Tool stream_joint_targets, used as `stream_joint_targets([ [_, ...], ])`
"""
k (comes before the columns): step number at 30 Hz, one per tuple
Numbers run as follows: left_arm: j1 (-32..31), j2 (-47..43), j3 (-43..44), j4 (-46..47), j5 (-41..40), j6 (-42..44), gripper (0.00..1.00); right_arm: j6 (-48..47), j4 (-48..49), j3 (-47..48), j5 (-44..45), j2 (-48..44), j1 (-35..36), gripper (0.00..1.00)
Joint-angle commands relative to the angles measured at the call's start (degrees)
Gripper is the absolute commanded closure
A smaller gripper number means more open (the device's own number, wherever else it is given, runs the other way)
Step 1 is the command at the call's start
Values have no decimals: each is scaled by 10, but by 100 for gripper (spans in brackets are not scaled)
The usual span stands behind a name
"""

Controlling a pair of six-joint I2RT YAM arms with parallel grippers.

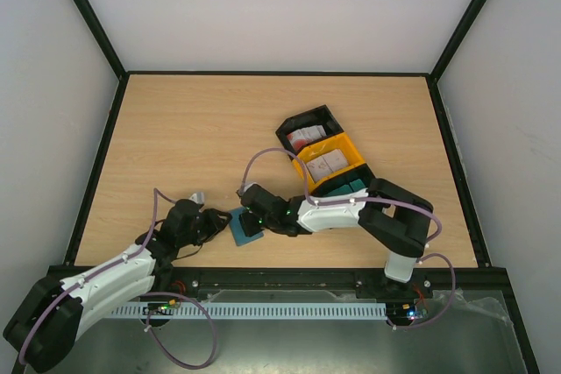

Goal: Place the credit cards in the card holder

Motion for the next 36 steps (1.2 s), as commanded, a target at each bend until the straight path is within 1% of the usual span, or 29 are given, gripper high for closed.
stream_joint_targets([
  [1,-3,6,-41,-31,0,-1,70,19,-42,-63,-21,12,7,98],
  [6,-6,-4,-38,-28,14,-2,67,43,-16,-66,-28,-7,7,98],
  [8,-20,-14,-35,-32,13,-10,66,52,-1,-68,-27,-12,7,98],
  [16,-123,-72,-34,-87,-54,-94,64,85,62,-94,-22,-16,7,98],
  [18,-145,-69,-35,-90,-66,-113,65,88,69,-96,-23,-15,7,98],
  [24,-175,-3,-22,-79,-80,-123,66,91,82,-103,-28,-14,7,98],
  [32,-205,113,37,-147,-141,-133,77,92,86,-109,-30,-41,7,98],
  [36,-221,162,49,-137,-147,-137,78,95,73,-110,-6,-67,7,98],
])
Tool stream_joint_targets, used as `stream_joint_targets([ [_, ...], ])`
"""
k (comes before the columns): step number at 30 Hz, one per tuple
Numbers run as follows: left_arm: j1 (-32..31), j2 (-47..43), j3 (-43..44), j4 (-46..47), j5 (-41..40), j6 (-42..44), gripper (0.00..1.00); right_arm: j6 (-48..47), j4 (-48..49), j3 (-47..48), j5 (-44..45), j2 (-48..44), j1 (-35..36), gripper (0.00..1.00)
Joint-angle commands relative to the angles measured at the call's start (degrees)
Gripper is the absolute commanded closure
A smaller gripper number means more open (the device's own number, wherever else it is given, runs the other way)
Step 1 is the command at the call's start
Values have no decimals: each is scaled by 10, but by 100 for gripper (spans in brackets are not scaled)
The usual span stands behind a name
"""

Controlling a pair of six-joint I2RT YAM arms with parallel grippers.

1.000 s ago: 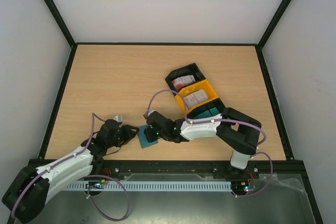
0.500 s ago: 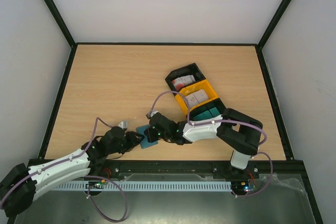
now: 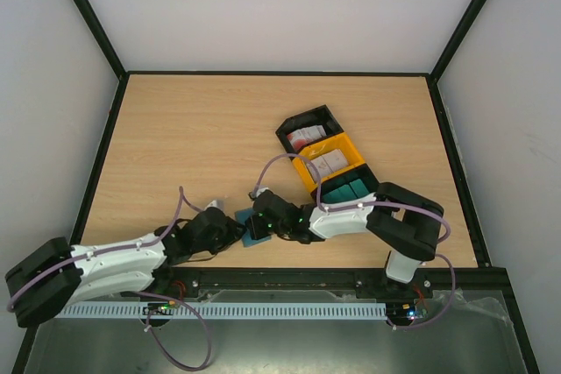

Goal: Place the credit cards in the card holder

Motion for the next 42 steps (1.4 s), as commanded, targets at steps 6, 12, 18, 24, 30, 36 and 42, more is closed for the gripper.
stream_joint_targets([
  [6,-21,76,-14,-90,-32,-16,78,14,-53,-20,32,-69,1,98],
  [12,-21,68,-15,-82,-30,-13,75,1,-91,-6,59,-101,0,86],
  [18,-21,72,-15,-61,-23,-15,73,-21,-193,20,123,-106,3,68],
  [24,-21,77,-18,-47,-21,-21,72,-10,-240,39,142,-84,10,68],
  [30,-21,87,-16,-42,-21,-18,71,21,-233,70,138,-56,9,73],
  [36,-21,92,-16,-39,-22,-17,70,60,-237,85,143,-31,-2,76],
  [42,-21,101,-13,-33,-21,-15,69,87,-229,70,111,-26,-13,78],
])
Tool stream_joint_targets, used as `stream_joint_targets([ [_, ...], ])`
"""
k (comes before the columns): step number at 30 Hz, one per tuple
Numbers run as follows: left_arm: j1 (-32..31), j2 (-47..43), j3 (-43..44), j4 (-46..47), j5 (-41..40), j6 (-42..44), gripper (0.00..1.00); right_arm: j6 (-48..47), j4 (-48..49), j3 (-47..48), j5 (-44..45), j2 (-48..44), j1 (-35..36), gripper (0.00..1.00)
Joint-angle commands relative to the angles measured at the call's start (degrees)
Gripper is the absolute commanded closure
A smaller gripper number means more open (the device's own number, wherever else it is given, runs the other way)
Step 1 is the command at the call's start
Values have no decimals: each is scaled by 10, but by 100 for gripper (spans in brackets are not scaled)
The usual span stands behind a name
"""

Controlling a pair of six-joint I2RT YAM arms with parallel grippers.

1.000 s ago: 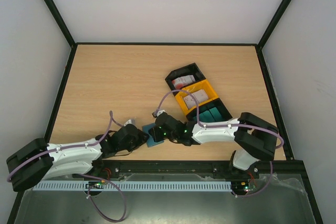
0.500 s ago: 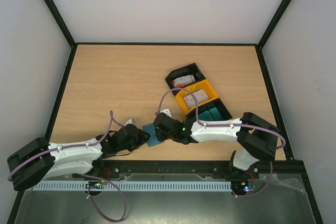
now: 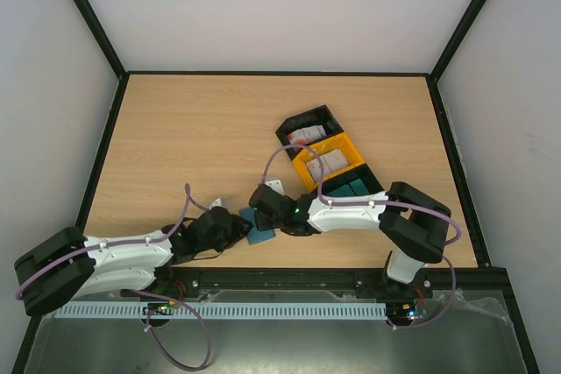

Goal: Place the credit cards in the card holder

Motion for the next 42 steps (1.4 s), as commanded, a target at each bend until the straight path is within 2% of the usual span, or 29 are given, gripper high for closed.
stream_joint_targets([
  [1,-3,35,-27,-100,1,4,69,32,-3,-7,-17,5,-7,79],
  [7,-3,56,-23,-87,4,7,69,47,23,-28,-61,4,-10,91],
  [13,-2,67,-20,-85,4,9,70,55,37,-50,-81,-4,-13,95],
  [21,-3,76,-20,-81,4,10,70,73,72,-79,-106,-20,-15,95],
  [29,-2,91,-18,-65,12,14,72,102,183,-143,-97,-23,-15,93],
  [33,-3,91,-16,-65,14,16,72,95,205,-161,-73,-36,-15,91],
  [36,-3,84,-16,-69,12,15,72,73,185,-148,-53,-59,-15,89],
  [42,-2,57,-16,-70,10,14,72,5,18,-63,25,-75,-13,80],
])
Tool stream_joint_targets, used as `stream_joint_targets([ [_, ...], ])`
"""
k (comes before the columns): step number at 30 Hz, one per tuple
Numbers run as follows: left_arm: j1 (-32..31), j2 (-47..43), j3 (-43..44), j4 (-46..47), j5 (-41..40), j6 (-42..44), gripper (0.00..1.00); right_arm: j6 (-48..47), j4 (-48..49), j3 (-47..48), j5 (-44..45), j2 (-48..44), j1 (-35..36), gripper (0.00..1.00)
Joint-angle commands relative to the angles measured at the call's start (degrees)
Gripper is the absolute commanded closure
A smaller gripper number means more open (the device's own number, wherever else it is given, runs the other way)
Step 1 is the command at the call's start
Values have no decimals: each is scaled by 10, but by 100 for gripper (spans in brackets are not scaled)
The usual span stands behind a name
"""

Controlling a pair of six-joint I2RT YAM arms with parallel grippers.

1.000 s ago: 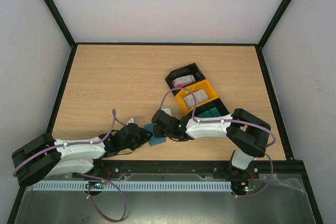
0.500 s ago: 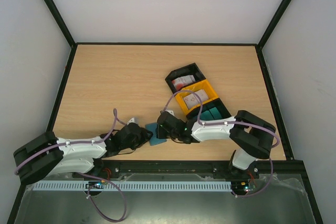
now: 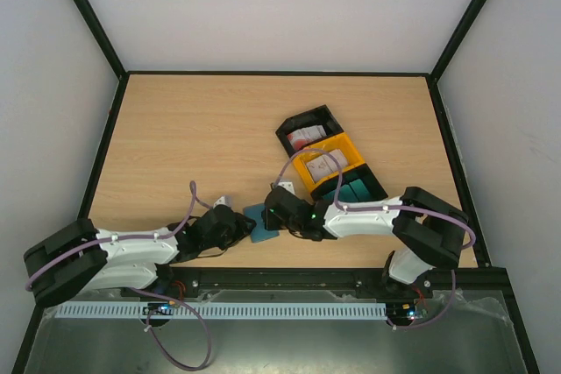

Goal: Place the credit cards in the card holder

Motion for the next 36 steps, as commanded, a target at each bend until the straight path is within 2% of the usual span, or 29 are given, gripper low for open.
stream_joint_targets([
  [1,-2,0,-28,-121,6,5,72,-58,-148,66,81,-19,6,78],
  [7,24,-50,-32,-140,3,11,71,-88,-263,136,134,21,41,66],
  [14,130,-144,-43,-174,47,69,65,-92,-340,219,186,92,90,59],
  [22,182,-183,-62,-180,87,93,63,-90,-420,302,228,167,118,57],
  [25,191,-186,-66,-178,95,99,63,-76,-452,316,245,182,120,59],
  [30,193,-184,-67,-173,97,101,63,-59,-491,332,269,190,120,74],
  [36,193,-181,-71,-169,99,101,63,-46,-486,331,266,180,120,83],
])
